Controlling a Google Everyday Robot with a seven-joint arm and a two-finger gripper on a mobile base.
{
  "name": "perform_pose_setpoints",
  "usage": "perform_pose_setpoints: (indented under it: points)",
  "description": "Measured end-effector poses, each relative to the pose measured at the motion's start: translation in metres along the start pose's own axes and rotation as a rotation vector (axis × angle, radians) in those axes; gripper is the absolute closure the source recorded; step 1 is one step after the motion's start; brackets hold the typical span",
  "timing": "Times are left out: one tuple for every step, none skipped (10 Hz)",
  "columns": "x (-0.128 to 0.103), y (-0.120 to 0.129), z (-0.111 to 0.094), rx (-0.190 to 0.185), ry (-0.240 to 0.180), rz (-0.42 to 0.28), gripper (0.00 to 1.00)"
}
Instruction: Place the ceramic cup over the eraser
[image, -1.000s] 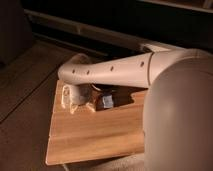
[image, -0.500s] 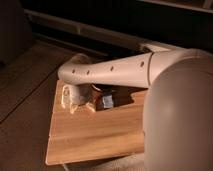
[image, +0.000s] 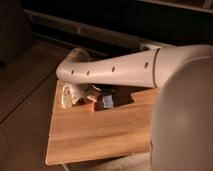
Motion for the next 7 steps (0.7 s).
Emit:
perform_pose_setpoints:
  points:
    - [-0.010, -0.003, -0.007, -0.003, -0.047, -0.020, 0.35]
    - [-0.022, -0.009, -0.018, -0.017, -0.111, -0.050, 0.35]
    - [-0.028, -0.012, -0.024, -0.025, -0.142, -0.062, 0.35]
    - [-0.028, -0.011, -0.024, -0.026, -0.143, -0.065, 0.35]
    - [-0.028, -0.008, -0.024, -0.028, -0.143, -0.068, 0.35]
    - [-0.028, -0.008, -0.024, -0.030, -0.143, -0.068, 0.35]
    - [-0.029, -0.008, -0.023, -0.034, -0.144, -0.070, 0.35]
